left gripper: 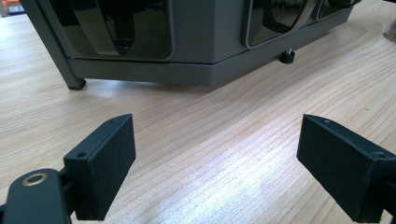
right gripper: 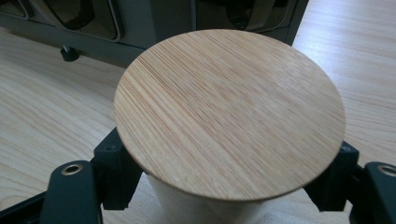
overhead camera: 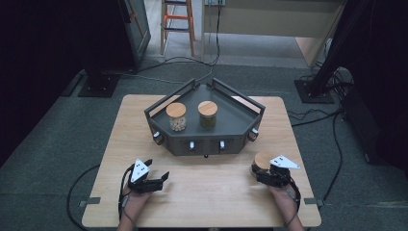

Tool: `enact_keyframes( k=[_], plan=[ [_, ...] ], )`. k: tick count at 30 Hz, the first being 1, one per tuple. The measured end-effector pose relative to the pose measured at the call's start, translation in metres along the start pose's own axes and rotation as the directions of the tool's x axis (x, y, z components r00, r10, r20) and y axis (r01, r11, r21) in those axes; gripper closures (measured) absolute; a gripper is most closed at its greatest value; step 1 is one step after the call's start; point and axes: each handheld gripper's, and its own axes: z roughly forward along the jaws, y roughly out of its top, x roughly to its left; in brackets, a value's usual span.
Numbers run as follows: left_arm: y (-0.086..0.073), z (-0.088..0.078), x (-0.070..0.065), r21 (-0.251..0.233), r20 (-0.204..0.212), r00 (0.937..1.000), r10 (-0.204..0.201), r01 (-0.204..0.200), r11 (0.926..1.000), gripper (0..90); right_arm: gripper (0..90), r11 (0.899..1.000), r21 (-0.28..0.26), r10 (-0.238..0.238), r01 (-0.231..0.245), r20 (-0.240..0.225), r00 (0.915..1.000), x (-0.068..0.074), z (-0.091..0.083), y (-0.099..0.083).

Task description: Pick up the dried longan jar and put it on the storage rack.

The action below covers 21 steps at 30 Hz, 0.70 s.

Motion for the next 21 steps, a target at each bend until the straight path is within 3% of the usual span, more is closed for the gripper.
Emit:
enact_keyframes(
  k=[9,17,21],
  plan=[
    [0.001,0.0,0.0,0.003,0.001,1.0,0.003,-0.003,1.0,11.5,25.5,1.0,0.002,0.002,-0.002,-0.028,0.9996,-0.004,-0.003,0.012],
    [0.001,0.0,0.001,0.005,0.002,1.0,0.0,0.0,1.0,11.5,25.5,1.0,0.006,-0.024,0.024,-0.04,0.9989,-0.002,-0.004,0.025],
    [0.001,0.001,0.0,0.006,0.001,1.0,0.003,-0.003,1.0,11.6,25.5,1.0,0.002,-0.001,0.001,-0.063,0.998,-0.005,-0.005,0.029]
  ],
)
